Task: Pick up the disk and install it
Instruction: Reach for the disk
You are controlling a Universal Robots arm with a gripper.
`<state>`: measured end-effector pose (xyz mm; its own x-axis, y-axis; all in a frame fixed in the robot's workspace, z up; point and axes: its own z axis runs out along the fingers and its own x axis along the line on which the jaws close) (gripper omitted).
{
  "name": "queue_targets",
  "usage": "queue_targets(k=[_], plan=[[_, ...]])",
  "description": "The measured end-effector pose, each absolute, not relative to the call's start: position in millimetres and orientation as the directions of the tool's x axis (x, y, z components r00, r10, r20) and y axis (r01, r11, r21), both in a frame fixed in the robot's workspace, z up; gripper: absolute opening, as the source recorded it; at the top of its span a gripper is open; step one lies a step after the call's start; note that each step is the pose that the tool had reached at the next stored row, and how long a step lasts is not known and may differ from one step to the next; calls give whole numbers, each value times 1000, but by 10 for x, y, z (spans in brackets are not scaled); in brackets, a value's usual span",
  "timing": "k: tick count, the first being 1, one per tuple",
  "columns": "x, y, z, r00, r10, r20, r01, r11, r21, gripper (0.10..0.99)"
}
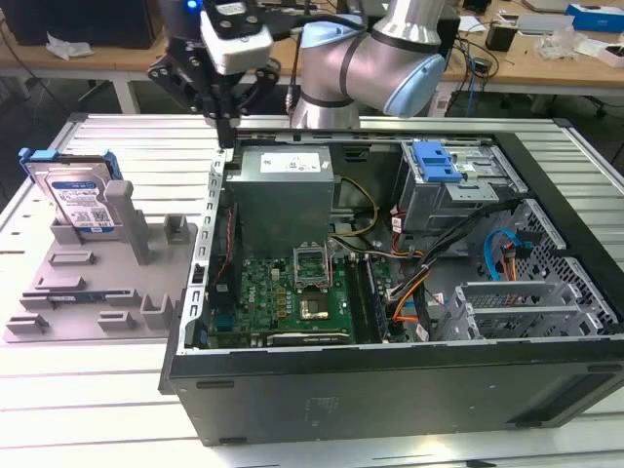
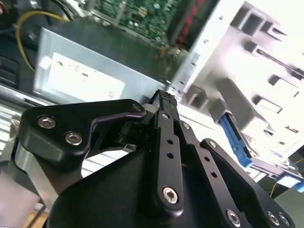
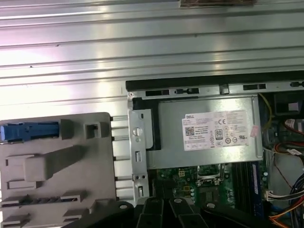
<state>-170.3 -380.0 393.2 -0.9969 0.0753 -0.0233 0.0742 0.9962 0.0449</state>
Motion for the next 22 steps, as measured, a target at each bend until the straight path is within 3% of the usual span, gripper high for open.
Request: queue_targets(k=[22], plan=[[-2934,-3363,3930,-997,75,-23,74,996,42,106]])
